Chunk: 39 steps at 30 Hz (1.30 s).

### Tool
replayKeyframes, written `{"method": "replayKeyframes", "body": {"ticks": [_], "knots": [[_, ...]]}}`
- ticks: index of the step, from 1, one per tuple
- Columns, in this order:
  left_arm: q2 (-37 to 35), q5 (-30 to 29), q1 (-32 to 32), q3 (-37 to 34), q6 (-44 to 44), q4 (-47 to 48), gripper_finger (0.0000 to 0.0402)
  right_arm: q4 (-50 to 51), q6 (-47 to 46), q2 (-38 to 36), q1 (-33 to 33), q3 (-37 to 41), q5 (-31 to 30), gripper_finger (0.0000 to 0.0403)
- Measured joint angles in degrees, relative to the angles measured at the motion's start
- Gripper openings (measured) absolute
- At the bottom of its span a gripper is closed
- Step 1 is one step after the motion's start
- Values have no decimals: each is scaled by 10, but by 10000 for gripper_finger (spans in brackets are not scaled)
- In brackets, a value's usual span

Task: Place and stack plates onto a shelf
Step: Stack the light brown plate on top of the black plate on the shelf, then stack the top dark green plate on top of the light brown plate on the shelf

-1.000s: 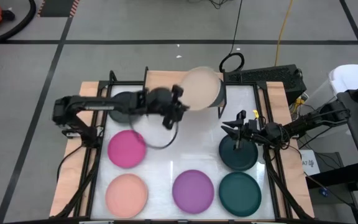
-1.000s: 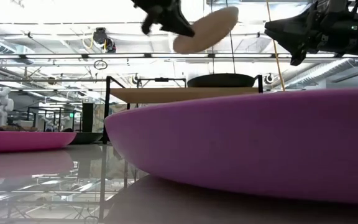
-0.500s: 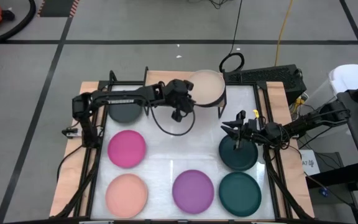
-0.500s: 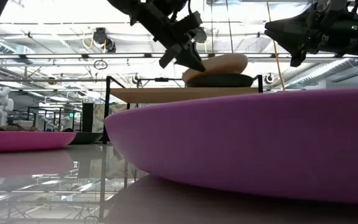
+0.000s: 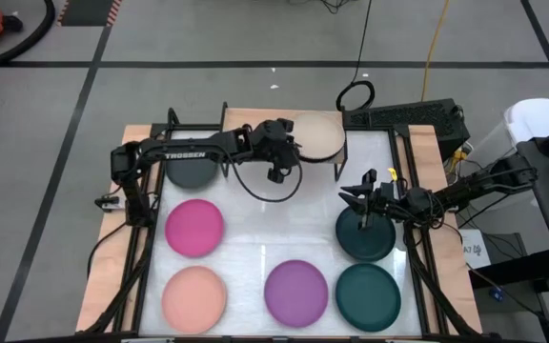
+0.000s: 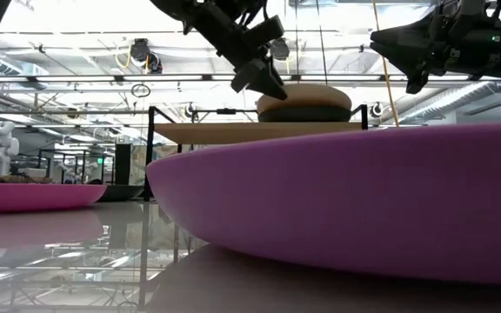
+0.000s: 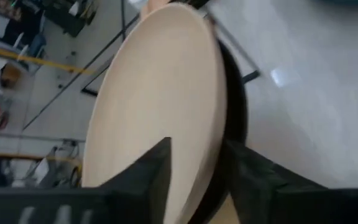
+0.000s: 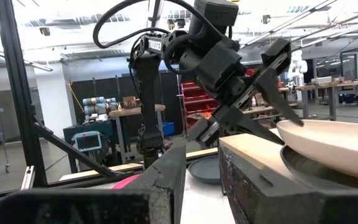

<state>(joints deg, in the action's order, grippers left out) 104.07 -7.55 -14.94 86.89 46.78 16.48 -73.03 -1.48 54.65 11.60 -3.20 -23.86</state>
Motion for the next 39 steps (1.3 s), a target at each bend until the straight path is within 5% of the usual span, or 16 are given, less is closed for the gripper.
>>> {"method": "replayKeyframes", "body": {"ticks": [6, 23, 30, 39], "knots": [[-43, -20, 10, 0, -33, -1, 210, 6, 0, 0, 0, 0, 0, 82], [-199, -15, 85, -29, -226, -12, 213, 54, -39, 0, 0, 0, 1, 82], [-269, -16, 114, -214, -307, -138, 214, 81, -89, 0, 1, 0, 1, 82], [-304, -16, 166, -481, -405, -540, 213, 122, -130, 0, 1, 0, 1, 82]]}}
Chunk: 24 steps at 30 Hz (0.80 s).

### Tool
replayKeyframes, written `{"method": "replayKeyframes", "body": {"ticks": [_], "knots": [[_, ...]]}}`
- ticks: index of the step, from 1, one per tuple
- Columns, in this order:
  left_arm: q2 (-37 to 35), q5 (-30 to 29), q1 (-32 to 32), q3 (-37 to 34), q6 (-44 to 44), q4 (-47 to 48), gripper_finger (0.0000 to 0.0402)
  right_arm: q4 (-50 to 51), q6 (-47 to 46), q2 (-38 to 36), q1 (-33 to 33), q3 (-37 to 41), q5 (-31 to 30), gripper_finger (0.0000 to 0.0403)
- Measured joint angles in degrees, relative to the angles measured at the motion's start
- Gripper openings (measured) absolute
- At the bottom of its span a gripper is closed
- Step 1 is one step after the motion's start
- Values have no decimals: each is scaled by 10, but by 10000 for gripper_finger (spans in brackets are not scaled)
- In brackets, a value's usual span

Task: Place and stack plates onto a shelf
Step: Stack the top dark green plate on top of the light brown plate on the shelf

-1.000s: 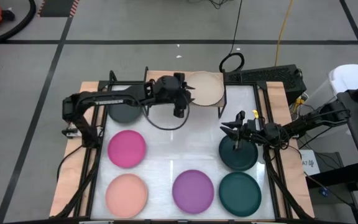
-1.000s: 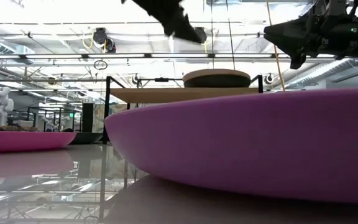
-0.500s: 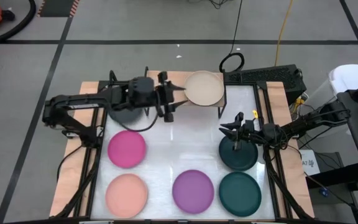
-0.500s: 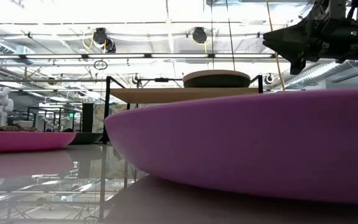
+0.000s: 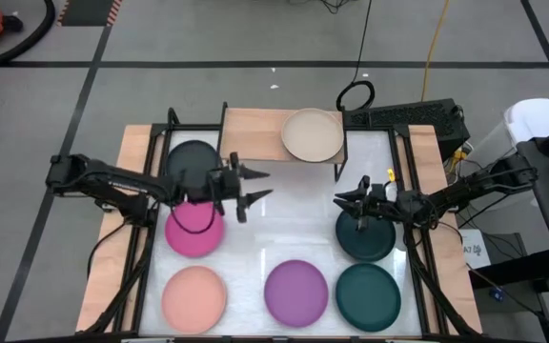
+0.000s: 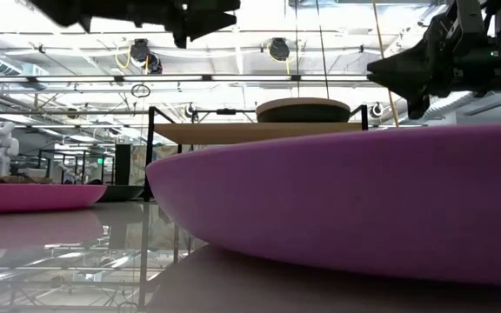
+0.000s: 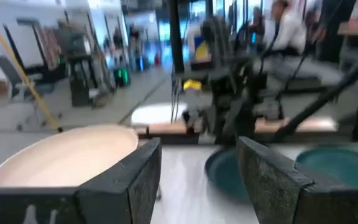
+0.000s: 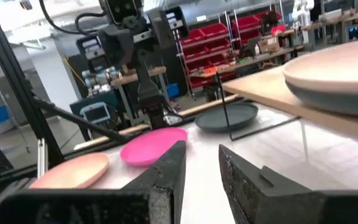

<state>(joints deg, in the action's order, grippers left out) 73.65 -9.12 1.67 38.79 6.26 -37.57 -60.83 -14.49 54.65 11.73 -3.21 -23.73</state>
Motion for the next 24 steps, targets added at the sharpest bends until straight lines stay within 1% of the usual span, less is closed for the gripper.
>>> {"method": "replayKeyframes", "body": {"ticks": [3, 7, 11, 14, 24], "knots": [[0, -1, 4, -36, 12, -65, 214, 3, 1, 0, 0, 0, 0, 82], [-8, -6, 1, -43, 15, -88, 214, 8, 4, 0, 0, 0, -3, 82], [-7, -6, 0, -43, 14, -89, 214, 7, 7, 0, -1, 0, -5, 82], [-7, -6, -1, -43, 9, -91, 214, 4, 18, 0, -3, 0, -20, 82], [-5, -6, -1, -43, -5, -90, 214, 3, 21, 0, -9, 0, -20, 82]]}}
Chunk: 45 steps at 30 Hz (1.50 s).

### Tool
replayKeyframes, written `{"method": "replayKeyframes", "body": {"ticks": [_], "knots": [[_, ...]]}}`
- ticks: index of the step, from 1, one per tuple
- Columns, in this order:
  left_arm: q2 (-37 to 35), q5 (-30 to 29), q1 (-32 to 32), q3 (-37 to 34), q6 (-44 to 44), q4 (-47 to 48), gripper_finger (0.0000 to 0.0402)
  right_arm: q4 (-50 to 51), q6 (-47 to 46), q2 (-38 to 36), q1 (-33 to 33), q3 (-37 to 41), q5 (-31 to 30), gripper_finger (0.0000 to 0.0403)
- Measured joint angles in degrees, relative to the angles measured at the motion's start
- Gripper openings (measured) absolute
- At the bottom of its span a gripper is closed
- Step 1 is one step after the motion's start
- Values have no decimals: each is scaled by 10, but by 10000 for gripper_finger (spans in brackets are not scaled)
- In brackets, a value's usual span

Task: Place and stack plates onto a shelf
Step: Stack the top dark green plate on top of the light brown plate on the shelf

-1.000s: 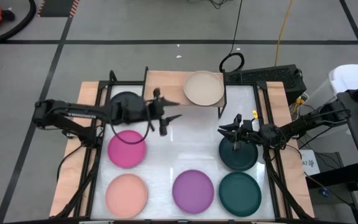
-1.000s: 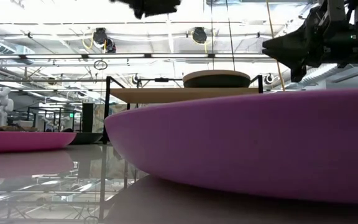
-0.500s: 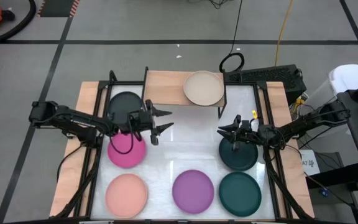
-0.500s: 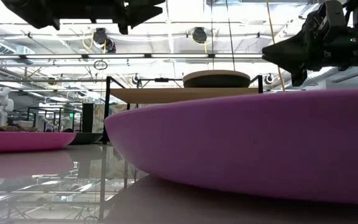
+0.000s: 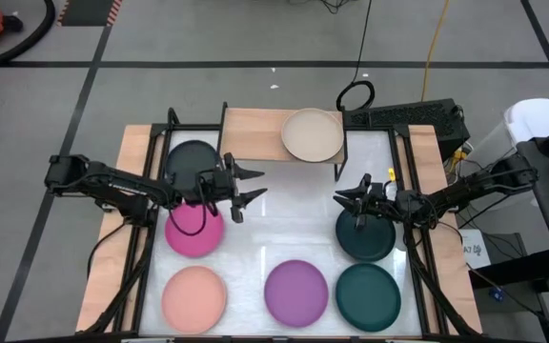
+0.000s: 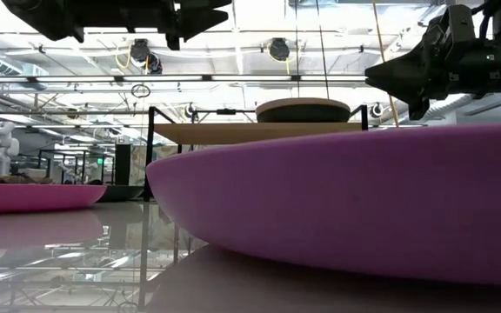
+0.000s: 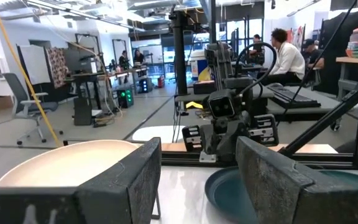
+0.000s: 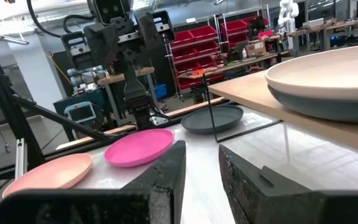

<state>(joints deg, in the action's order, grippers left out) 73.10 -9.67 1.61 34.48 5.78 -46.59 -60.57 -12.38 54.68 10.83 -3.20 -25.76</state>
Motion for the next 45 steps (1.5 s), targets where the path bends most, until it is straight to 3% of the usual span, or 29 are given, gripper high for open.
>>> {"method": "replayKeyframes", "body": {"ticks": [15, 45], "knots": [[9, 1, 0, 0, -5, 34, 214, -9, 26, 0, 0, 0, 0, 82], [126, 6, 0, 53, 27, 30, 214, -17, 41, 0, 0, 0, -17, 82]]}}
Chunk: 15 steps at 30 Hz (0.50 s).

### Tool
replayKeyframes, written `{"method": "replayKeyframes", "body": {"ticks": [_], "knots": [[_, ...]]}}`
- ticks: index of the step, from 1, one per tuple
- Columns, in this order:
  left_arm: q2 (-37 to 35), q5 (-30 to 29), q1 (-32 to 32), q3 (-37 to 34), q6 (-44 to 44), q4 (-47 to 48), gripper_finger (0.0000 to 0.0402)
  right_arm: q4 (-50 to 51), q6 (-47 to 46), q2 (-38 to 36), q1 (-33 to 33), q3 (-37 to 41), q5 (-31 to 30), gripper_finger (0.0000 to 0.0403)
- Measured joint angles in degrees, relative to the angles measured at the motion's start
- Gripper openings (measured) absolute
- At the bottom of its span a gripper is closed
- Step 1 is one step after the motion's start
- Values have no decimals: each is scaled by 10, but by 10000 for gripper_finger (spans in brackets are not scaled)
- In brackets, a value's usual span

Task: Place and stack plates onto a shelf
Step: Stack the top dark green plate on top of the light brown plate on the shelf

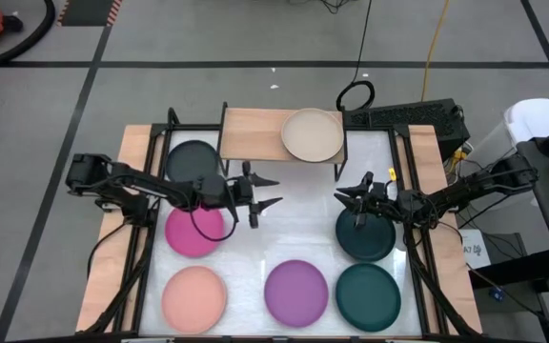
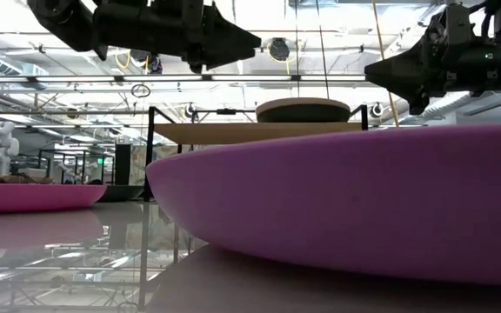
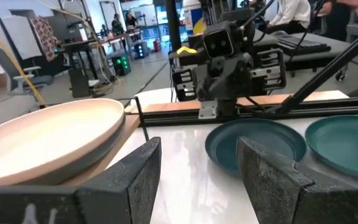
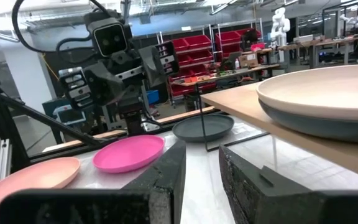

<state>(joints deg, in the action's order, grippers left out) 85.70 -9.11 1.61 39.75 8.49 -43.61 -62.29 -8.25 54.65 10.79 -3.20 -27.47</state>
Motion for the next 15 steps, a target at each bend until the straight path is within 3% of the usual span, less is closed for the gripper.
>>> {"method": "replayKeyframes", "body": {"ticks": [6, 15], "knots": [[20, 31, 0, 13, 4, 1, 214, 0, 0, 0, 0, 0, 1, 82], [32, 33, 0, 24, 11, 3, 214, 14, 4, 0, 1, -7, 16, 82]]}}
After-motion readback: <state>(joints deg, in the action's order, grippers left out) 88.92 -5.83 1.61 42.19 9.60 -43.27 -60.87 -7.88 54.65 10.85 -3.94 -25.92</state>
